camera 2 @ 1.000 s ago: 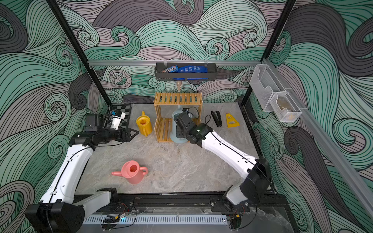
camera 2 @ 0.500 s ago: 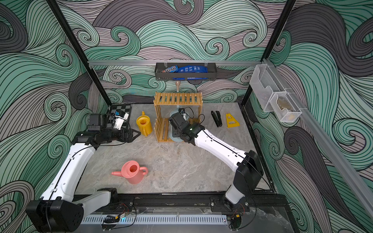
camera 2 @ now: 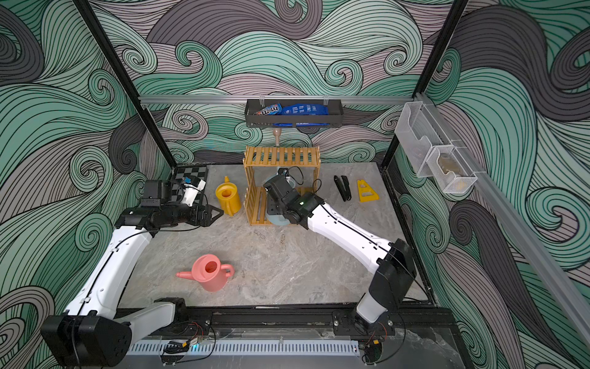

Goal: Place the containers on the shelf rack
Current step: 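Place the container on the shelf.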

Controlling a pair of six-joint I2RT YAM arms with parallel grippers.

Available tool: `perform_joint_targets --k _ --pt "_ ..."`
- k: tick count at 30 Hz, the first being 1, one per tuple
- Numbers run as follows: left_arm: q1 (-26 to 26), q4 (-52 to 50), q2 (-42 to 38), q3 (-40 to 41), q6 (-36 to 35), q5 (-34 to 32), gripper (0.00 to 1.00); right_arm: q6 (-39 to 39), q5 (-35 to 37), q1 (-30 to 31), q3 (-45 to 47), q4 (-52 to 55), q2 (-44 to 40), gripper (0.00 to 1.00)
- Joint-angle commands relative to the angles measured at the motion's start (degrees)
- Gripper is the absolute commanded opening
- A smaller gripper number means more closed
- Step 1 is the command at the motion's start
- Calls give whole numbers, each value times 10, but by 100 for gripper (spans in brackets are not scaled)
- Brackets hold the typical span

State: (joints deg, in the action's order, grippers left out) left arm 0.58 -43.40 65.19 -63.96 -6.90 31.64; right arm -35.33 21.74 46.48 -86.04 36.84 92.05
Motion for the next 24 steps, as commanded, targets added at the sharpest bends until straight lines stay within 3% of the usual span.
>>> perform_joint_targets --k 1,10,19,24 --pt "3 -8 5 -14 -7 -7 99 -13 -26 5 -7 10 -9 57" --pt "3 -11 3 -15 -4 -3 99 -12 -9 -1 38 -4 -33 56" --pt "3 -11 2 -13 -5 -6 99 -19 -13 -12 58 -18 -37 39" --pt "4 -4 0 -8 -4 -8 99 -20 -16 -13 61 -26 -32 36"
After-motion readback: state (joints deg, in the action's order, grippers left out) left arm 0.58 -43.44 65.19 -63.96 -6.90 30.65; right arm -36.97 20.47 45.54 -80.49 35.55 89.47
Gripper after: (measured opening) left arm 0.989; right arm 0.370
